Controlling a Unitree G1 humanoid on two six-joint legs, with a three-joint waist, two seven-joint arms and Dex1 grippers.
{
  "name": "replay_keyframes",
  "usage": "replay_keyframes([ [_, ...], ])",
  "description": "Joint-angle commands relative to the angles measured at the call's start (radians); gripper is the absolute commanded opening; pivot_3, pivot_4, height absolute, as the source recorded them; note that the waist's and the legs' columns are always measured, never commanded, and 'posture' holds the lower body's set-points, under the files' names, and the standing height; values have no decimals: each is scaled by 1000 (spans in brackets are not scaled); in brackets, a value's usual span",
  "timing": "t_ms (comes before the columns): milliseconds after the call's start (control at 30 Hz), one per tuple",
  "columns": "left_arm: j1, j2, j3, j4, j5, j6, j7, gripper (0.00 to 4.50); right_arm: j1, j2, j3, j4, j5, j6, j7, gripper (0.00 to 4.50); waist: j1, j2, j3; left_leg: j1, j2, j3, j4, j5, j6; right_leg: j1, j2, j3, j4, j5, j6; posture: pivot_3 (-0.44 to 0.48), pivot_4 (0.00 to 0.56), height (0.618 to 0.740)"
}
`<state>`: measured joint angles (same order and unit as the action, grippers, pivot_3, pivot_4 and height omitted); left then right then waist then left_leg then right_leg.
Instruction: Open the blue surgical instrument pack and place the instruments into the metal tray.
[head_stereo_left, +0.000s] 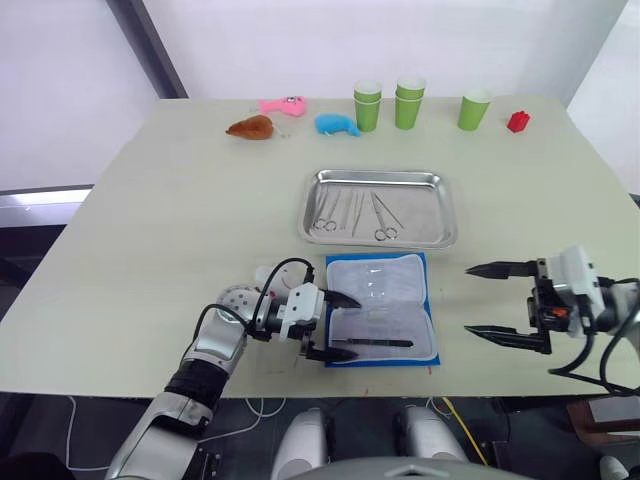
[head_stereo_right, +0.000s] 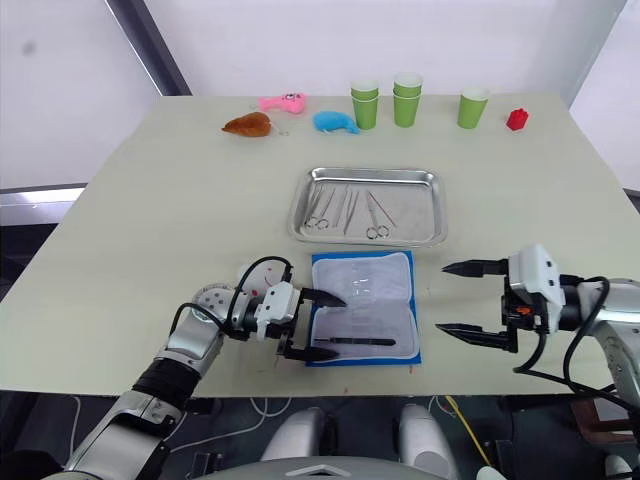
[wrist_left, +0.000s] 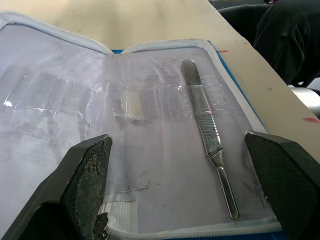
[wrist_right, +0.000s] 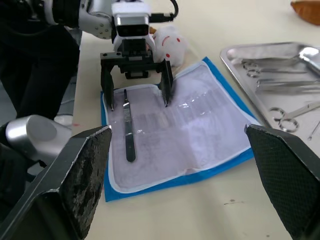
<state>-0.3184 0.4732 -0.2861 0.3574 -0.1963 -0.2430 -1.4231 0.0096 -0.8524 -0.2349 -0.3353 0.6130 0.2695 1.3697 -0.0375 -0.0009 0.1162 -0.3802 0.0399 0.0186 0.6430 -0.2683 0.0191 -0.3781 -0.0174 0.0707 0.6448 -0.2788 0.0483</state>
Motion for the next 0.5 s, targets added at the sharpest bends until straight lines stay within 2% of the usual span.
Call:
replay_keyframes([
  [33,63,28,-75,87,70,41,-36,4500,14,-55,-98,-7,90,12,77,4449,0,0,0,0,0,0,0,0,0,0,0,0,0,0,0,0,150,739],
  [267,63,29,-75,96,71,33,-41,4500,5,-135,-176,48,162,42,177,4449,0,-1,0,0,0,1,0,0,0,0,0,0,0,0,0,0,150,739],
  [500,61,30,-76,97,70,35,-45,4500,-20,-92,-118,49,105,-4,124,4449,-1,-1,0,0,0,0,-1,0,0,0,0,0,0,0,0,0,150,739],
])
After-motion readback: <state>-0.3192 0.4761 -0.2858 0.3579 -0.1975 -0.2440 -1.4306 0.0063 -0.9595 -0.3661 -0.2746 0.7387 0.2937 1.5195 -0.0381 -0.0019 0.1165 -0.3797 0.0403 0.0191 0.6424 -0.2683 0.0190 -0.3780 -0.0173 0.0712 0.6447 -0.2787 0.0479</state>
